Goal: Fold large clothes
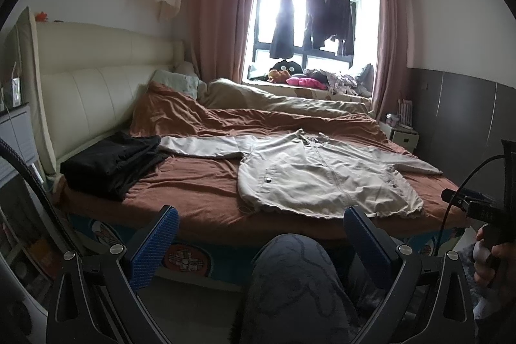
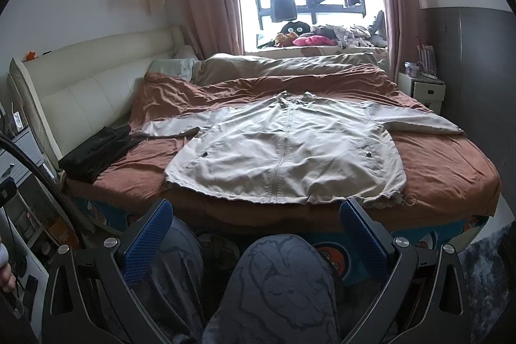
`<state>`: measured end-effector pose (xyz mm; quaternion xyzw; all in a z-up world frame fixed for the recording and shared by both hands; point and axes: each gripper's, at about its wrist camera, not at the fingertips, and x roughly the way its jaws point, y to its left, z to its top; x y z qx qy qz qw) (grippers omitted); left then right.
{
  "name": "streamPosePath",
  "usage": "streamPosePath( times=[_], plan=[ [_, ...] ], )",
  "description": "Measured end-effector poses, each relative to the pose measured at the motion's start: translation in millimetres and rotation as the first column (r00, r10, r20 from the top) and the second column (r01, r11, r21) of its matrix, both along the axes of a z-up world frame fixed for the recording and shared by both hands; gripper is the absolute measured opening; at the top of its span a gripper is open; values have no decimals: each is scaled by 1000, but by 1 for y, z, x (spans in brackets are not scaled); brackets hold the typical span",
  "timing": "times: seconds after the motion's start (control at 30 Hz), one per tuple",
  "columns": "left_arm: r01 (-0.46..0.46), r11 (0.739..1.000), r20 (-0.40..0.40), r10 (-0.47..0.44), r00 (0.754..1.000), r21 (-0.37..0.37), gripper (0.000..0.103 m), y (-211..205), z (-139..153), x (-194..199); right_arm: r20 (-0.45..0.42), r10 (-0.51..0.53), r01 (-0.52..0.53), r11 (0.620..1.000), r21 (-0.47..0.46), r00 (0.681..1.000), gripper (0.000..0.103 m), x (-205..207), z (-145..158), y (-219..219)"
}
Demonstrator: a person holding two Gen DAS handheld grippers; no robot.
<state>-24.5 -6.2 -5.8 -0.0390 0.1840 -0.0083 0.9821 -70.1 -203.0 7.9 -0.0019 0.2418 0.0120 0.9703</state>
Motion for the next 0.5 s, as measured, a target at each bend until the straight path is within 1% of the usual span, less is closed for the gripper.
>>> streamPosePath(
  times=[0.27, 0.5],
  plan=[
    [9, 1000, 9, -9, 1000, -14, 103, 1, 1, -3, -2, -11, 11, 1000, 18, 1000, 103, -4, 3, -4],
    [12, 1000, 6, -12, 1000, -14, 103, 2, 4, -1, 6, -26, 26, 1000, 9, 1000, 103, -1, 5, -4]
  ],
)
